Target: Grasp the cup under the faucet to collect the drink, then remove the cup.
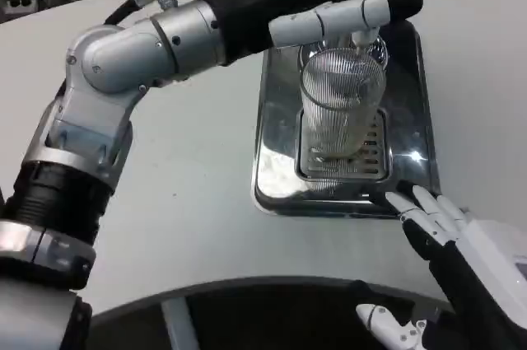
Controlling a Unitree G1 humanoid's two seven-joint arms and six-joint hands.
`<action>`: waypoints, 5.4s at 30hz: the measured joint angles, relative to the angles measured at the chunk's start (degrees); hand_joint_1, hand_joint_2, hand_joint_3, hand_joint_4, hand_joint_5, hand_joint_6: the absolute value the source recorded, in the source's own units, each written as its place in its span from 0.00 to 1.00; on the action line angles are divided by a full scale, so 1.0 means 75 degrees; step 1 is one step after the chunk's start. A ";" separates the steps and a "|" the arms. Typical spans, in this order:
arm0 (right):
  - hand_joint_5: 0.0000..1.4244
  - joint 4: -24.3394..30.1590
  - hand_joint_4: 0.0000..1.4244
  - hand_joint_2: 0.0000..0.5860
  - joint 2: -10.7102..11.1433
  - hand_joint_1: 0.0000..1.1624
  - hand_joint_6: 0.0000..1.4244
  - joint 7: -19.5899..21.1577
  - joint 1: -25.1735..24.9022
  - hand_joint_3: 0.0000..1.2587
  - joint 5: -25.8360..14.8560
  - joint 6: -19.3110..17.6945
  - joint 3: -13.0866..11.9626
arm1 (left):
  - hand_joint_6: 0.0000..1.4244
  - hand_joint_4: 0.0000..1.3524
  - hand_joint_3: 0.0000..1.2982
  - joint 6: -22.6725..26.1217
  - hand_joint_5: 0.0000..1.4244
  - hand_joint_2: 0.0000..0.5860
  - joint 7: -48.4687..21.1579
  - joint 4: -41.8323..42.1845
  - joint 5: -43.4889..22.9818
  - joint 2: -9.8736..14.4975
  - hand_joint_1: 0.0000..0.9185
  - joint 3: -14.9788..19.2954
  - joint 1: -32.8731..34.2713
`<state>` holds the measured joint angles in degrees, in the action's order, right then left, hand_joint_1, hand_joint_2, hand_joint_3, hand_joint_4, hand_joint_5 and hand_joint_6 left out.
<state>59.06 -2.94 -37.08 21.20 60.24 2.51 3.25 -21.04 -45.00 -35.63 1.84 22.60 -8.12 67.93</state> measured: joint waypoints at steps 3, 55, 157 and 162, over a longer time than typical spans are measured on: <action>0.00 0.0000 0.00 0.64 -0.0003 0.31 0.00 -0.0050 -0.0062 0.08 0.0000 0.0062 0.0009 | 0.10 0.04 0.10 -0.0083 0.12 0.22 0.0000 -0.0050 0.0050 0.0008 0.00 -0.0015 0.0013; 0.00 -0.2235 0.00 0.42 -0.0056 0.59 0.00 0.2844 -0.2334 0.00 -0.2382 0.2053 0.0628 | 0.11 0.03 0.09 -0.1083 0.10 0.24 0.0364 -0.0122 0.0502 0.0477 0.00 -0.0559 0.0118; 0.00 -0.8433 0.00 0.34 -0.0099 0.68 0.00 0.6765 -0.6740 0.00 -0.5728 0.1302 0.0169 | 0.11 0.04 0.09 -0.1603 0.11 0.27 0.0264 -0.0410 0.0752 0.0786 0.00 -0.0589 0.0362; 0.00 -0.8530 0.00 0.34 -0.0108 0.69 0.00 0.6789 -0.6808 0.00 -0.5790 0.1259 0.0157 | 0.11 0.04 0.09 -0.1614 0.11 0.27 0.0249 -0.0433 0.0753 0.0809 0.00 -0.0591 0.0379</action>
<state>-4.92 -3.75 13.83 -29.87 16.81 11.96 4.42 -33.15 -43.13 -38.88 7.49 28.67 -12.55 70.77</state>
